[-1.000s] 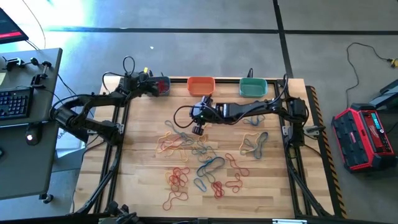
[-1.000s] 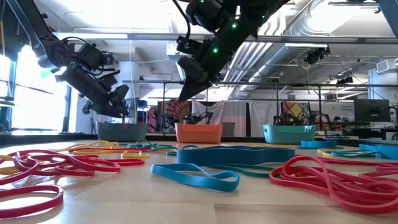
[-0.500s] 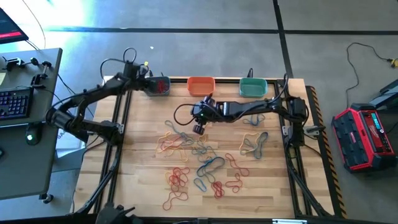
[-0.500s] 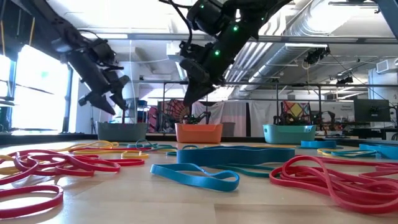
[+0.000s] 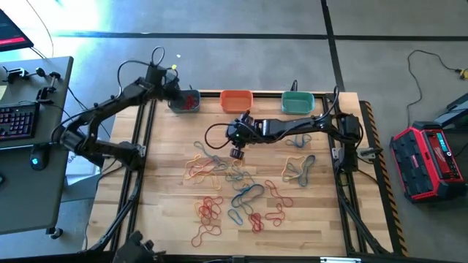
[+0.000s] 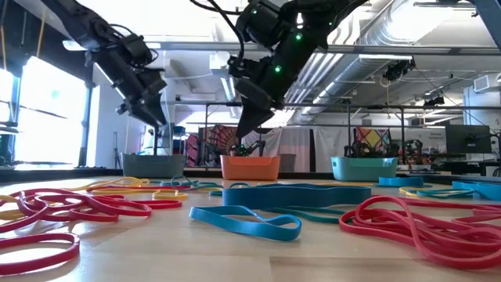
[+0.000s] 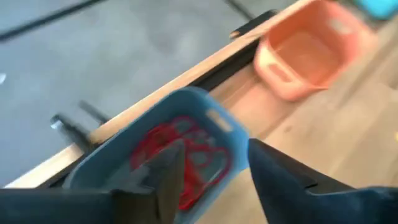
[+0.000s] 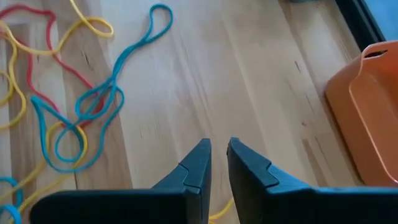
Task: Sort rubber bands into baskets
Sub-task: Put the red rubber band into the blue bin
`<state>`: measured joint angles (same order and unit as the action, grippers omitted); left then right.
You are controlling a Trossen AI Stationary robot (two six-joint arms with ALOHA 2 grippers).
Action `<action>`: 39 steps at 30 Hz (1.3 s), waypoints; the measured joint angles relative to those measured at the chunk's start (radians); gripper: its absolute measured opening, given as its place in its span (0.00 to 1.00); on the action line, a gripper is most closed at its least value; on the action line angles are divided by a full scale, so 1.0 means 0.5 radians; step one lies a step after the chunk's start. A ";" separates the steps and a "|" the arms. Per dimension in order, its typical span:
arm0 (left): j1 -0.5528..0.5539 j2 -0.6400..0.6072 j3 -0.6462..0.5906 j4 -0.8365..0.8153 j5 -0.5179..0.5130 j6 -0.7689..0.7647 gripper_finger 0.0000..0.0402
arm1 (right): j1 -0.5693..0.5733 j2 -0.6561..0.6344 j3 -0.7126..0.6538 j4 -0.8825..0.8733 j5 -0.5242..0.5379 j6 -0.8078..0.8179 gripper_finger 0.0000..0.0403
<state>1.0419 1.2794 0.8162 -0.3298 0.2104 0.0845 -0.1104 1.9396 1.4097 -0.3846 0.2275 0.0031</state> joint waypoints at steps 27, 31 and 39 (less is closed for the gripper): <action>-1.447 -1.157 -1.129 1.131 -0.177 -0.165 0.02 | 0.159 0.005 -0.196 0.582 -0.539 -0.282 0.18; -1.529 -1.238 -1.210 1.228 -0.180 -0.165 0.02 | 0.161 0.073 -0.073 0.522 -0.592 -0.298 0.20; -1.544 -1.316 -1.253 1.245 -0.250 -0.147 0.02 | 0.161 0.426 0.464 0.073 -0.641 -0.438 0.21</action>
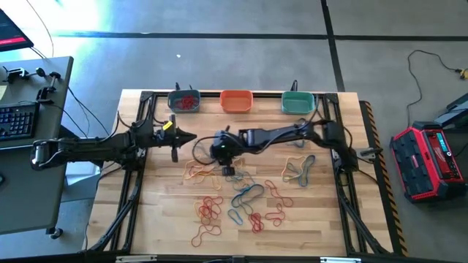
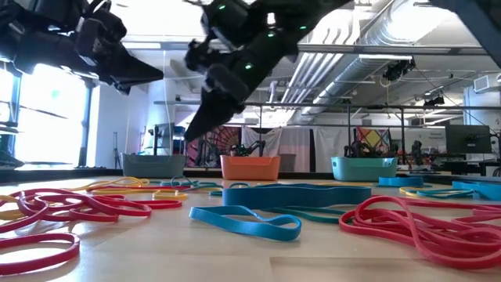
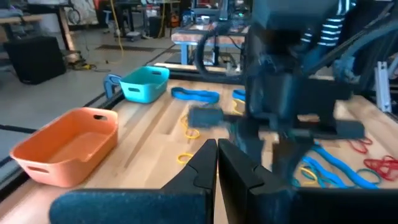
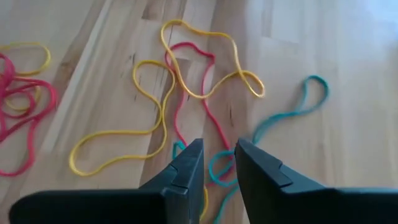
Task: Sort rubber bands into baskets
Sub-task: Put the red rubber band into the blue bin
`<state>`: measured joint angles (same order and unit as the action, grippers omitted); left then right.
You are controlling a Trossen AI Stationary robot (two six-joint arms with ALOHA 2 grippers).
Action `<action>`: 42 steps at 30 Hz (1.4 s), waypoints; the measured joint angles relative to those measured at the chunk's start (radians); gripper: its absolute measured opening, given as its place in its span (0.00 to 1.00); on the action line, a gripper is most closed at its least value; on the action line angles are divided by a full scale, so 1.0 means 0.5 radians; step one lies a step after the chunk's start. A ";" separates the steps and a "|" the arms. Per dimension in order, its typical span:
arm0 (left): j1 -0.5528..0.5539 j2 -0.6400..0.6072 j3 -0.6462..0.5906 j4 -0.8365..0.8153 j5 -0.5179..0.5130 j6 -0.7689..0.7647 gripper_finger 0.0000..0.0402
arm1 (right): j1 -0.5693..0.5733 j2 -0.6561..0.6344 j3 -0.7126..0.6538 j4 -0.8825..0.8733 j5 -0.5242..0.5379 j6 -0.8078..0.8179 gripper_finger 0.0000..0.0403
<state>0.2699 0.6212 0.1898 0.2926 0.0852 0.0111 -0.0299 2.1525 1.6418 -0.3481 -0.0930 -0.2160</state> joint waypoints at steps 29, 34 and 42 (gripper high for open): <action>0.000 0.002 0.000 -0.013 -0.020 0.054 0.02 | -0.044 0.759 1.050 -0.804 -0.073 -0.286 0.02; 0.000 0.002 0.000 -0.015 -0.019 0.053 0.02 | -0.024 0.728 1.082 -0.898 0.077 -0.298 0.00; 0.000 0.002 0.000 -0.038 -0.025 0.074 0.05 | 0.005 0.527 1.101 -0.899 0.148 -0.302 0.00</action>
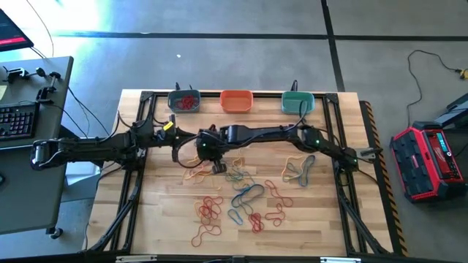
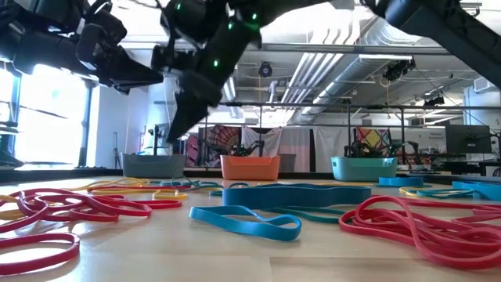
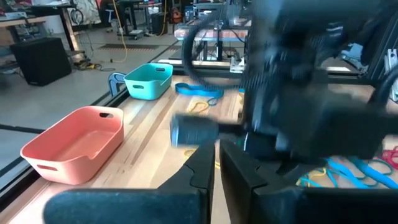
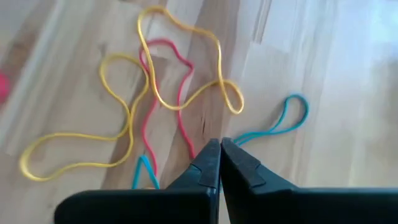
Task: Sort rubber bands into baskets
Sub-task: Put the red rubber band into the blue bin
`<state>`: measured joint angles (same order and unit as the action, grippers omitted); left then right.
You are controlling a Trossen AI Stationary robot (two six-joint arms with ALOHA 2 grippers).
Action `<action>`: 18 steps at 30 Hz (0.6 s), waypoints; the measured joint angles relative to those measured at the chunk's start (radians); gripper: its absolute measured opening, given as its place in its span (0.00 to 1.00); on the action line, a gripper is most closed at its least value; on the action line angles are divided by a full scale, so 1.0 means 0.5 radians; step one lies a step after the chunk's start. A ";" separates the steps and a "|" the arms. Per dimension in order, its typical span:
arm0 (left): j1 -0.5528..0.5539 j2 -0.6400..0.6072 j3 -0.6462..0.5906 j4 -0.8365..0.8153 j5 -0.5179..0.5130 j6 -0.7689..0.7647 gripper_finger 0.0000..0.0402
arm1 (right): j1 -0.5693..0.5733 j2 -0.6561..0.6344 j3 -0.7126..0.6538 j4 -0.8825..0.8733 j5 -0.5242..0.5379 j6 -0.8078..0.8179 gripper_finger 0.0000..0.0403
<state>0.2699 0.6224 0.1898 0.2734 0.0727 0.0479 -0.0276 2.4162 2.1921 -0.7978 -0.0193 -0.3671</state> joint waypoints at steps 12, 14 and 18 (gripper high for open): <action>0.002 0.004 0.000 -0.030 0.001 -0.001 0.16 | 0.002 0.000 -0.211 0.143 -0.085 0.091 0.18; 0.002 0.007 0.000 -0.029 0.001 0.000 0.16 | -0.009 0.000 -0.247 0.155 -0.091 0.078 0.23; 0.002 0.012 0.000 -0.027 0.001 0.002 0.17 | -0.041 0.000 -0.363 0.274 -0.182 0.058 0.28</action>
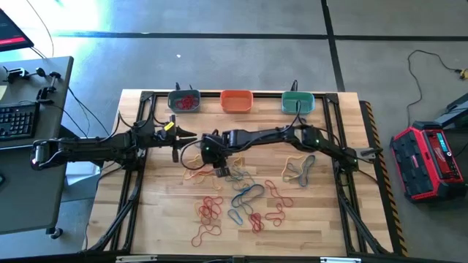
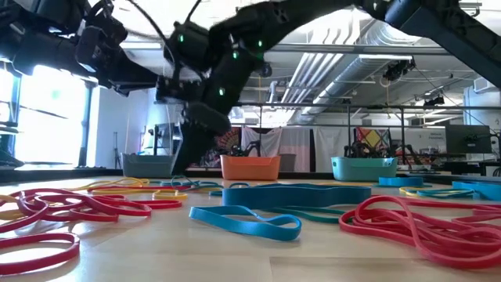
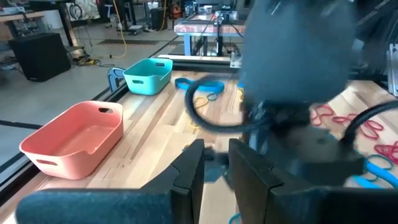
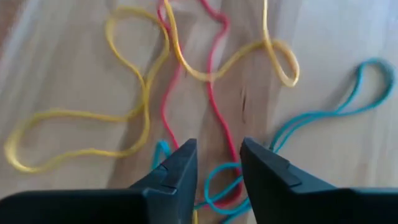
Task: Sort rubber bands into baskets
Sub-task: Put the red rubber band into the blue bin
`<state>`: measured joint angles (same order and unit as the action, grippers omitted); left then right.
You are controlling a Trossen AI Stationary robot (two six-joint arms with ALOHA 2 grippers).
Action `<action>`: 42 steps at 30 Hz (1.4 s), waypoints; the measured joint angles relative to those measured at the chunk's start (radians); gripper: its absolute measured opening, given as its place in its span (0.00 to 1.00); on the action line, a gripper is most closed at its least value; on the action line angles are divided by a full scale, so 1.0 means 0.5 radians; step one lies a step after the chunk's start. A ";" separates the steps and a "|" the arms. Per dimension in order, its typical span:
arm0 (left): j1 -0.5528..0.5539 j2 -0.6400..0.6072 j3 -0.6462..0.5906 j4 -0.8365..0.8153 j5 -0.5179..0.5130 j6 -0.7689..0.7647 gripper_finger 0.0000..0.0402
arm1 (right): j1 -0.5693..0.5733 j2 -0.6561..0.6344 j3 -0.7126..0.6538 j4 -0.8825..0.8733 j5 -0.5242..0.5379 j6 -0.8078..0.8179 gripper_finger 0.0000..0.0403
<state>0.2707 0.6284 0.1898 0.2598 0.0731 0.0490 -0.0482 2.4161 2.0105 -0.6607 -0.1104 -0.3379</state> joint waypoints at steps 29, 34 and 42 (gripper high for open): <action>0.000 0.008 0.000 -0.019 -0.022 0.015 0.17 | -0.044 0.099 0.014 0.009 -0.074 -0.025 0.02; 0.000 0.007 0.000 -0.018 -0.113 0.011 0.17 | -0.007 0.103 0.134 -0.297 0.131 -0.090 0.00; 0.000 0.007 0.000 -0.023 -0.143 0.014 0.17 | 0.019 0.107 0.282 -0.493 0.184 -0.091 0.00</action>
<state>0.2707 0.6319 0.1898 0.2483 0.0017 0.0559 -0.0385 2.4695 2.1514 -0.9070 -0.0183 -0.3833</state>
